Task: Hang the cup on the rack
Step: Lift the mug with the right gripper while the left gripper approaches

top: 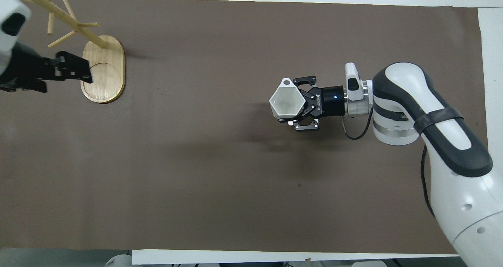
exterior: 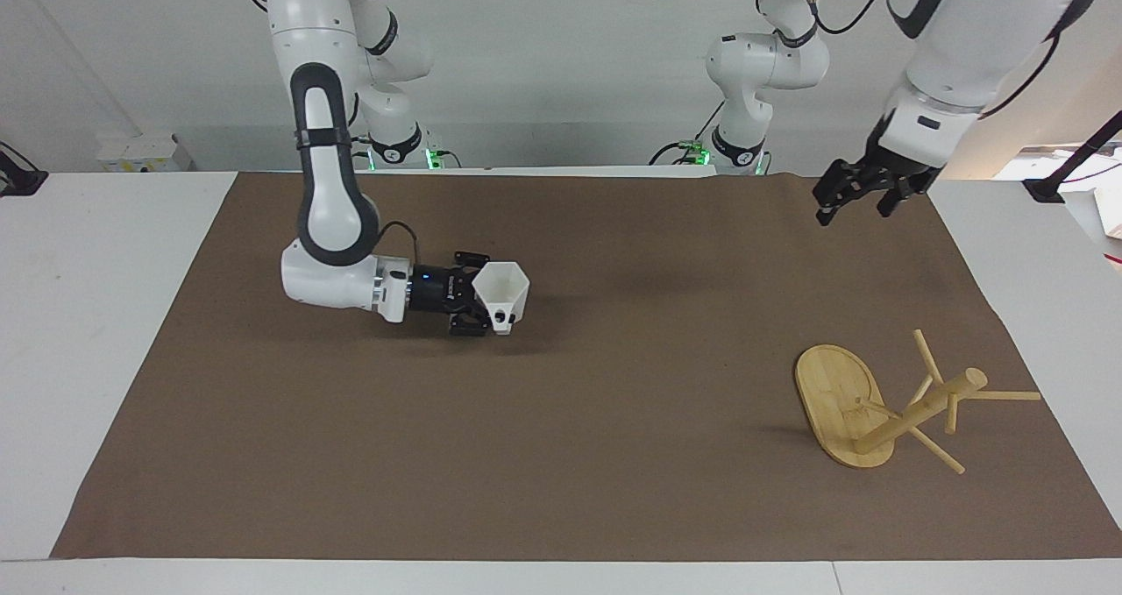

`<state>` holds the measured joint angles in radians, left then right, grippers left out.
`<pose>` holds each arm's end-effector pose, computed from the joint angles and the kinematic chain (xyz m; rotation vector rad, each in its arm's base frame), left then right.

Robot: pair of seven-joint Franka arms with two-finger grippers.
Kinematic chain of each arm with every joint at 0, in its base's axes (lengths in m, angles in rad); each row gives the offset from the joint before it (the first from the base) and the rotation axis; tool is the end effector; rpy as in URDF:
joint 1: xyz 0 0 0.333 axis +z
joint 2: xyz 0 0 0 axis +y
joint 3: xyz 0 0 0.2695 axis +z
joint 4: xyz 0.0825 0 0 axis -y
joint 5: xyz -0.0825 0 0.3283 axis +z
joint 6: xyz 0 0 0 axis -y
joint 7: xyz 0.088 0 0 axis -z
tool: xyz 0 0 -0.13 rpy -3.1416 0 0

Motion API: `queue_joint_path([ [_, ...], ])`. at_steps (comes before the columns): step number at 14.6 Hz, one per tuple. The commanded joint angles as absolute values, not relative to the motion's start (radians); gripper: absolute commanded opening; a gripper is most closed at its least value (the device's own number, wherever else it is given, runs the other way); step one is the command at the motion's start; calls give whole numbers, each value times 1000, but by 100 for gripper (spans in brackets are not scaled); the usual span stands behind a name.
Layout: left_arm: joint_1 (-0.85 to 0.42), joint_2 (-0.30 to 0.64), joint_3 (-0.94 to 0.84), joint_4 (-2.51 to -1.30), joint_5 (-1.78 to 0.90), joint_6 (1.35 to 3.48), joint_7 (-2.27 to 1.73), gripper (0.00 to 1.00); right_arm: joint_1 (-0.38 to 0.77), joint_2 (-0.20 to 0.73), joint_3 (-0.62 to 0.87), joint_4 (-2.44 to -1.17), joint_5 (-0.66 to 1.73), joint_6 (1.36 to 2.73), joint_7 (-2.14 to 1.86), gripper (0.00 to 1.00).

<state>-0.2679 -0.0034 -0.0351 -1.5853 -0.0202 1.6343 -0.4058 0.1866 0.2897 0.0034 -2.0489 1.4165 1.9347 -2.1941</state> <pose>0.4817 -0.1532 0.5564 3.0997 0.1606 0.0655 0.5060 0.1880 0.2999 -1.4985 -1.4061 -0.9527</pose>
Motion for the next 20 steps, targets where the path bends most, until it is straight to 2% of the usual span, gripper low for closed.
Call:
queue_joint_path([
  [1, -424, -17, -25, -1643, -3, 1776, -567, 100, 280, 187, -3, -2060, 1425, 2069, -2050, 19],
  [6, -529, 34, -26, -1628, -6, 1870, -578, 100, 405, 150, -3, -2063, 1425, 2210, -1970, 19],
  [11, -597, 60, -34, -1649, -15, 1920, -581, 100, 403, 150, -3, -2063, 1425, 2214, -1970, 20],
  [14, -626, 119, -34, -1651, -17, 1948, -615, 100, 403, 149, -3, -2065, 1425, 2210, -1970, 20],
  [20, -682, 147, -34, -1687, -57, 2017, -663, 100, 405, 150, -3, -2065, 1425, 2214, -1970, 20],
])
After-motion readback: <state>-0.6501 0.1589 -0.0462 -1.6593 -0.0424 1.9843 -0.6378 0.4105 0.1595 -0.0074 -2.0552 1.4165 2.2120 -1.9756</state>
